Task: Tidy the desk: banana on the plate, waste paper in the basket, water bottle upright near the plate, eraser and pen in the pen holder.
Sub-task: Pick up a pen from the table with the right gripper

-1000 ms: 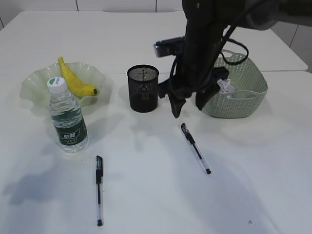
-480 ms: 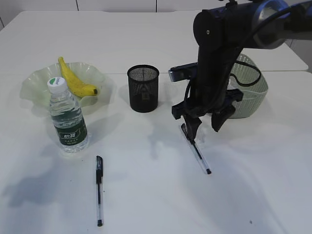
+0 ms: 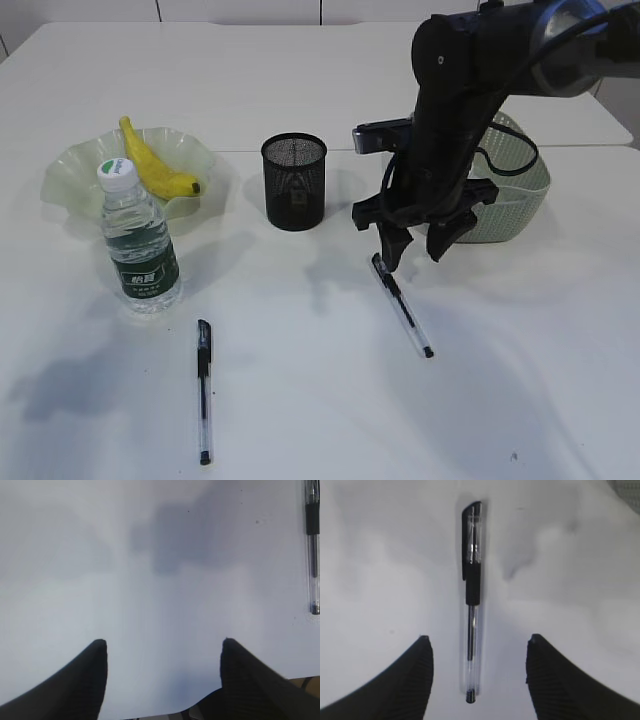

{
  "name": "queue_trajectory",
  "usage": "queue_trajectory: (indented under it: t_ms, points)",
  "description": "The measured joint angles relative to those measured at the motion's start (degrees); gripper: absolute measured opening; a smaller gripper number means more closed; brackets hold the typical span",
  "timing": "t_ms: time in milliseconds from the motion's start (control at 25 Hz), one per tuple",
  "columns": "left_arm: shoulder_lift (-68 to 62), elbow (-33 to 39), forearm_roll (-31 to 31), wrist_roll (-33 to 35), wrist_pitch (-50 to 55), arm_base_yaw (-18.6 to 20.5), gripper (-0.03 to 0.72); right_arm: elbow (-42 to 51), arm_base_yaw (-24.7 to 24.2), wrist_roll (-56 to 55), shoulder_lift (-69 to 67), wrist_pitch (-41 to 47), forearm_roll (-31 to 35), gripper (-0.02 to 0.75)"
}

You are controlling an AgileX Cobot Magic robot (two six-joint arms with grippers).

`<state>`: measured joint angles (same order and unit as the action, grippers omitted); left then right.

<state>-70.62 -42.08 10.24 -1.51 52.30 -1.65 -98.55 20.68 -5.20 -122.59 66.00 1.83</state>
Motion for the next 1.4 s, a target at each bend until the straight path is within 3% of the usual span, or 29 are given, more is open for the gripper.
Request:
queue_trajectory:
  t_ms: [1400]
  points:
    - [0.0, 0.0, 0.1, 0.0, -1.8, 0.0, 0.496, -1.5, 0.1, -0.2, -8.1, -0.7, 2.9, 0.437]
